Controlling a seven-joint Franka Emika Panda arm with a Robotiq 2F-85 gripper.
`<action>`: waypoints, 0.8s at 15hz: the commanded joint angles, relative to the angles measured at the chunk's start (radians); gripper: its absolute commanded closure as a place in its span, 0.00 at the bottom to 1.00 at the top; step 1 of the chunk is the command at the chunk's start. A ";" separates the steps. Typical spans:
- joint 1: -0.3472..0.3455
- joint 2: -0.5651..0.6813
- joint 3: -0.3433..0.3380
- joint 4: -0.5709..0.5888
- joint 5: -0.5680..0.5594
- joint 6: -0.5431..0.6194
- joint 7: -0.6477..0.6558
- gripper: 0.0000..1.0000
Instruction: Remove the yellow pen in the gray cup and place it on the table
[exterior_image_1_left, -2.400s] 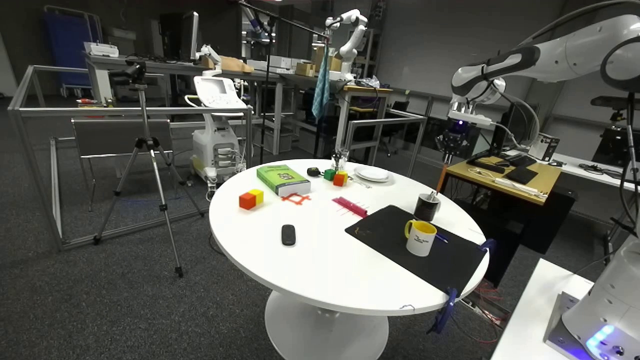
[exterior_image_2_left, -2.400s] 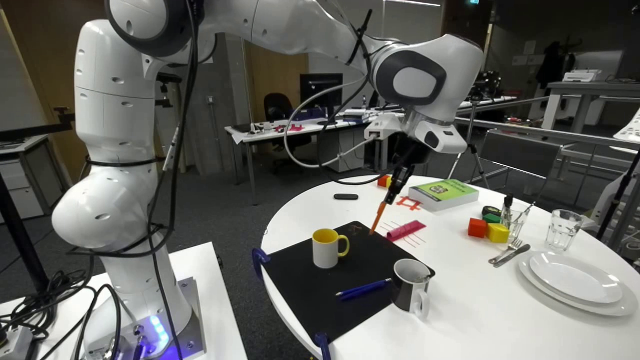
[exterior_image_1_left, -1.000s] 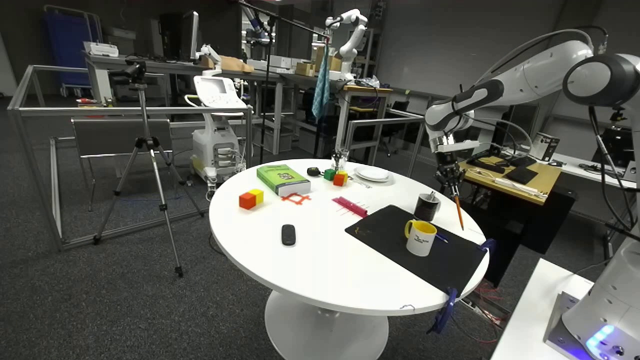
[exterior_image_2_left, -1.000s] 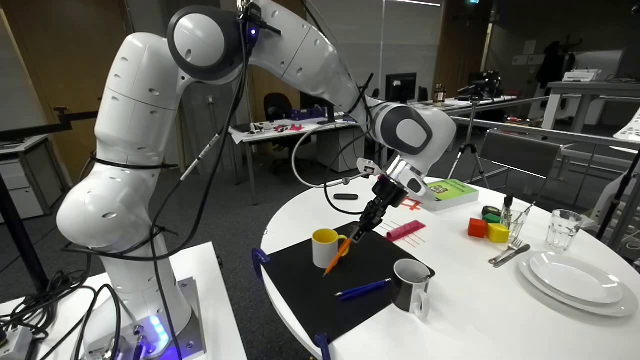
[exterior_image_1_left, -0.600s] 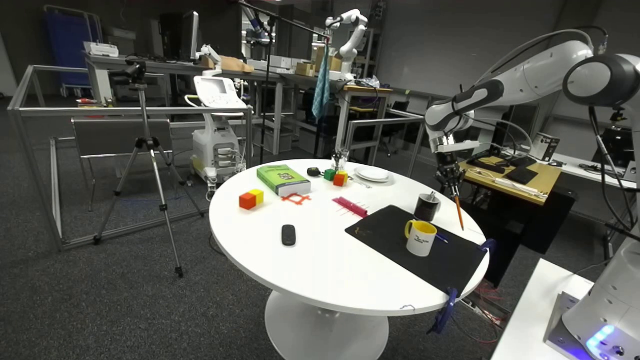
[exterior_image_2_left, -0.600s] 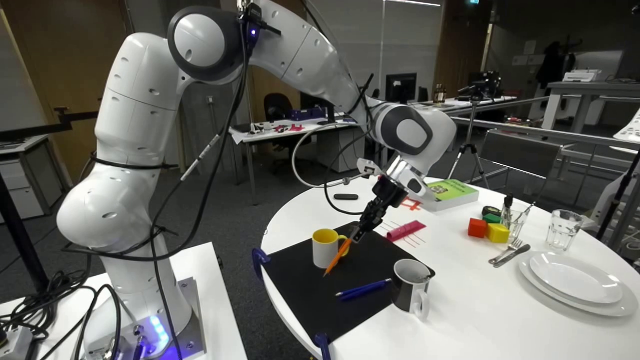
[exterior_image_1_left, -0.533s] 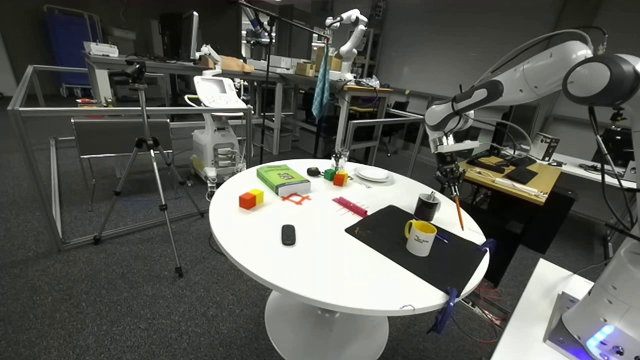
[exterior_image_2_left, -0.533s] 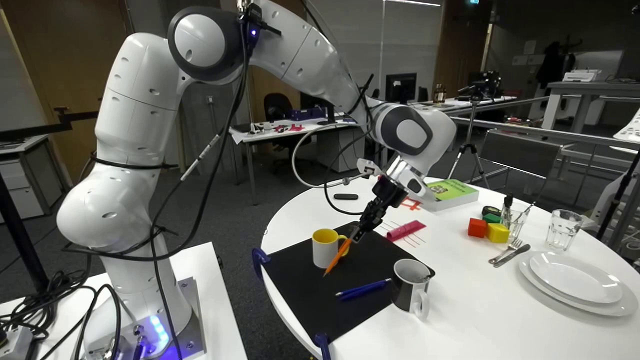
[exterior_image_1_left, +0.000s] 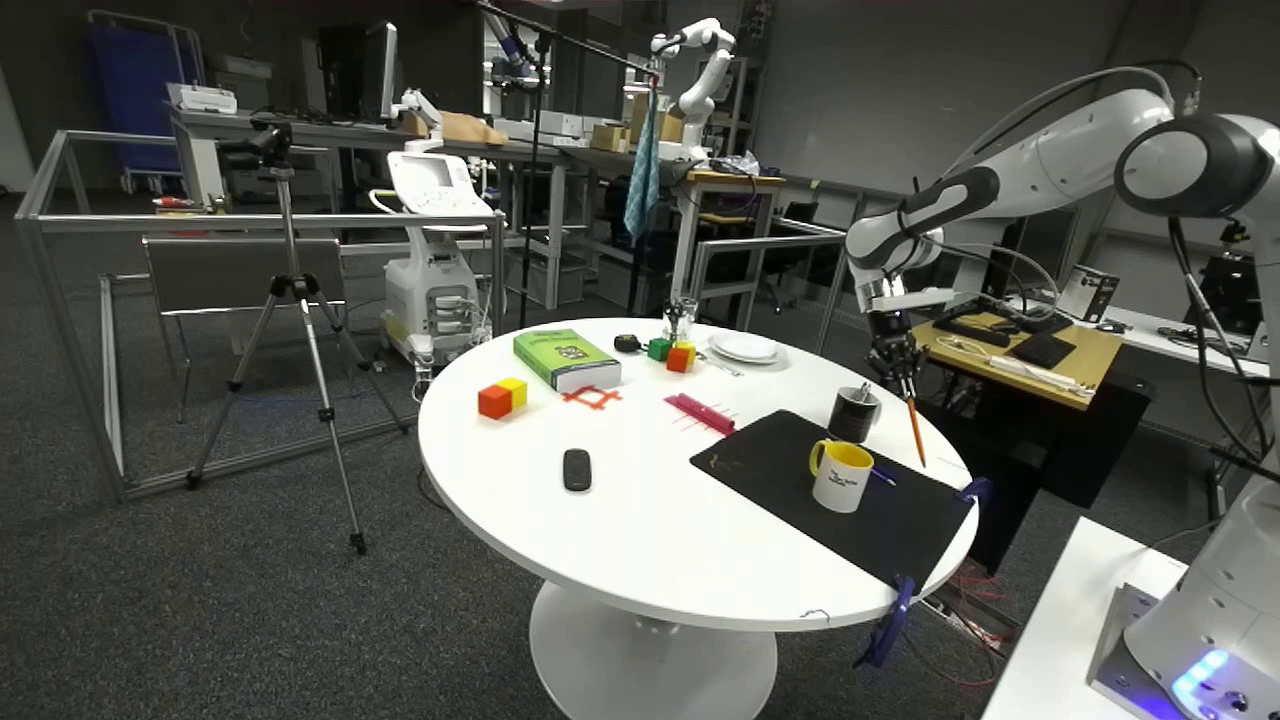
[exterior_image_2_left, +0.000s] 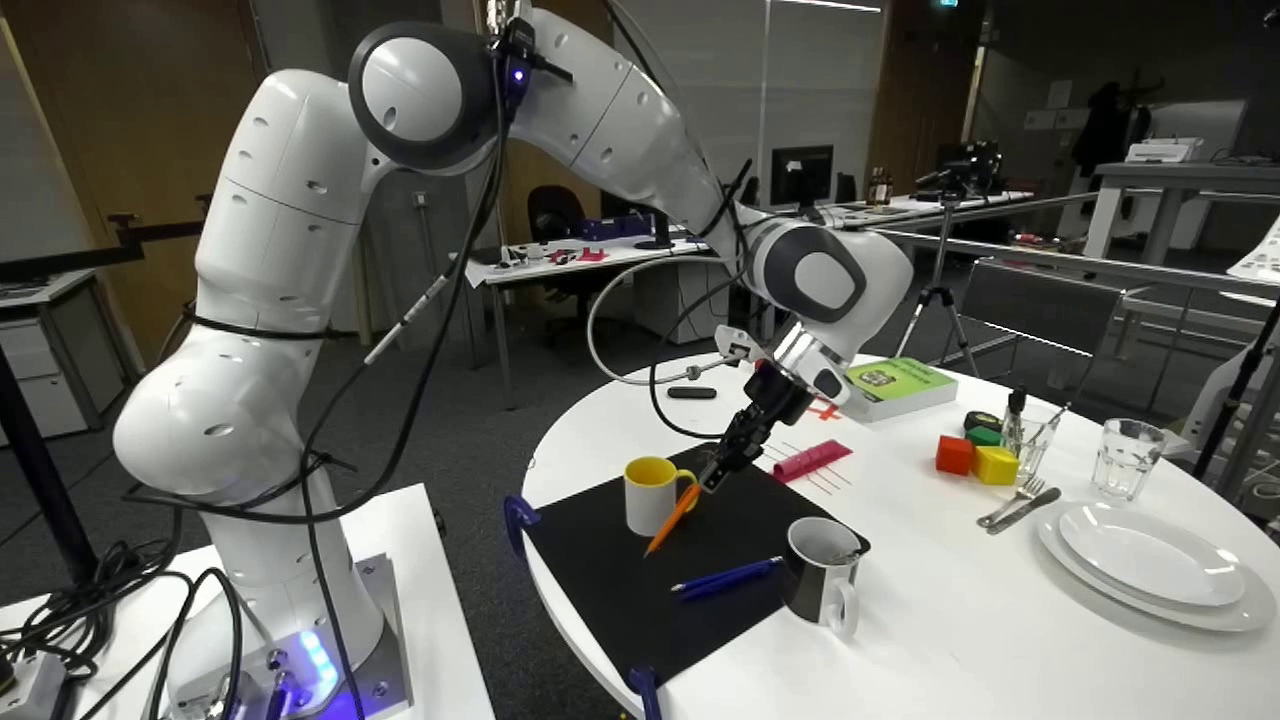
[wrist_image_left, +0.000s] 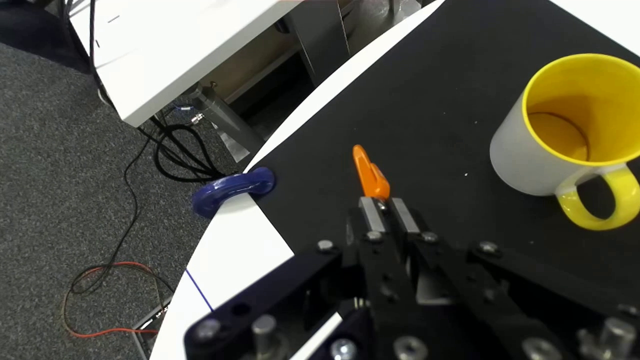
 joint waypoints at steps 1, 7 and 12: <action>-0.006 0.041 0.002 0.059 0.022 -0.020 0.002 0.98; -0.010 0.099 0.005 0.126 0.044 -0.031 0.003 0.98; -0.013 0.146 0.008 0.181 0.067 -0.042 -0.002 0.98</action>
